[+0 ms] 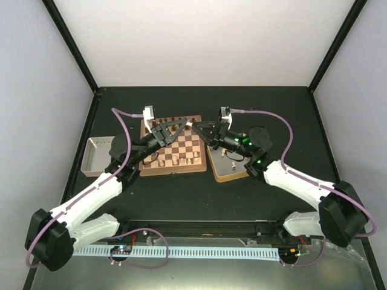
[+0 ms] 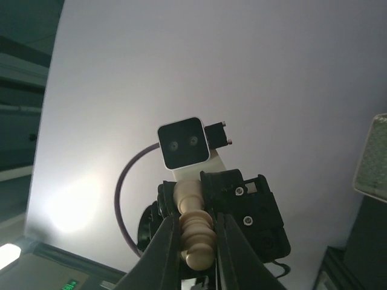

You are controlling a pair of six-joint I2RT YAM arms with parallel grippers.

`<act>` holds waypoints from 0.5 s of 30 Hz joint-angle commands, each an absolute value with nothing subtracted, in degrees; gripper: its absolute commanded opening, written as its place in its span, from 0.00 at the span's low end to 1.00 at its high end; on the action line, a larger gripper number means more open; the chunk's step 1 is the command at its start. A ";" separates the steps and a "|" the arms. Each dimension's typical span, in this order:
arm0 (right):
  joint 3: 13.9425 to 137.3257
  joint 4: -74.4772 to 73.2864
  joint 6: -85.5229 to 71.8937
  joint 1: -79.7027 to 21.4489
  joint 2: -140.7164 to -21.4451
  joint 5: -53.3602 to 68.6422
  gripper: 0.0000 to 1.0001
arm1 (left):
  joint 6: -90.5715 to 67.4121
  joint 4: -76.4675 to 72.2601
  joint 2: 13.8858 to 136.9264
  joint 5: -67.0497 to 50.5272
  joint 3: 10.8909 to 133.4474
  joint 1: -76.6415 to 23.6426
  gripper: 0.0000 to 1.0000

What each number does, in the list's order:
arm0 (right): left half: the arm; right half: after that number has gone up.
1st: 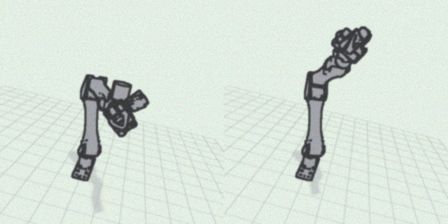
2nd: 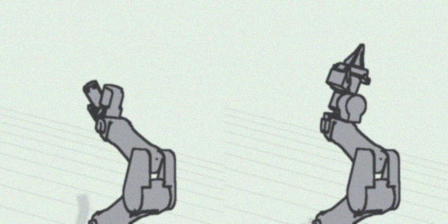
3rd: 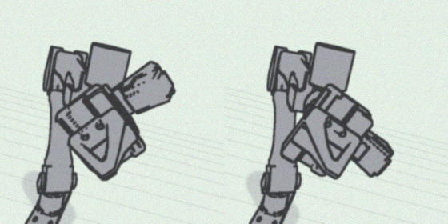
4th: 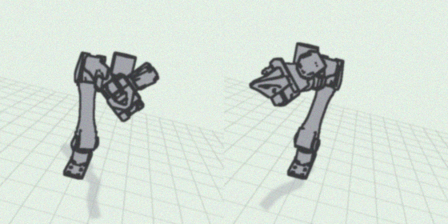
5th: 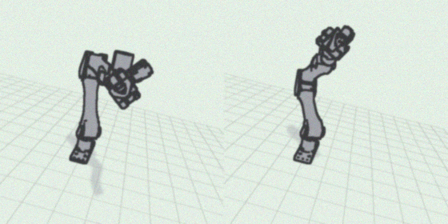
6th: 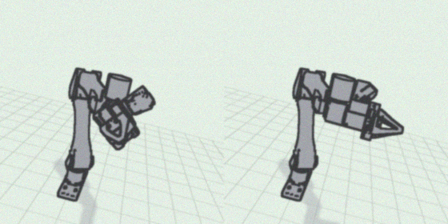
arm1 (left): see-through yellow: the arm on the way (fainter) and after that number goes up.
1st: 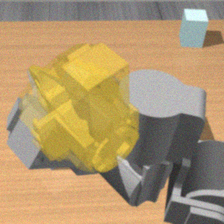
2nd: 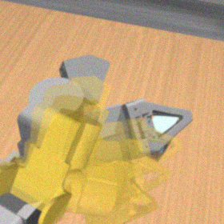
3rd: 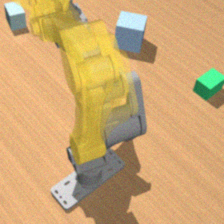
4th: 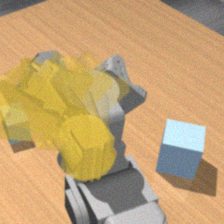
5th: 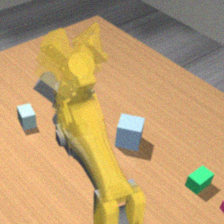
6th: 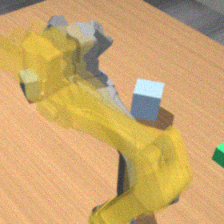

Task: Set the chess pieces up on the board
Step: Place the chess piece on the chessboard.

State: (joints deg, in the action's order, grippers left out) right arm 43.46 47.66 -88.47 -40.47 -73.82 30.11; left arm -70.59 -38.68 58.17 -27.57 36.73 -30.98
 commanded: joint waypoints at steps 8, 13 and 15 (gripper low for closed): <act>53.90 15.54 -64.00 -41.15 -73.33 30.35 0.03 | -57.87 -9.75 49.29 -10.50 35.38 -29.53 0.68; 63.64 -11.45 -44.19 -41.50 -78.86 22.77 0.03 | -47.61 7.58 41.33 4.28 35.36 -27.41 0.81; 67.07 -19.45 -39.08 -41.69 -81.80 19.99 0.02 | -44.64 12.43 37.48 9.61 35.91 -26.81 0.84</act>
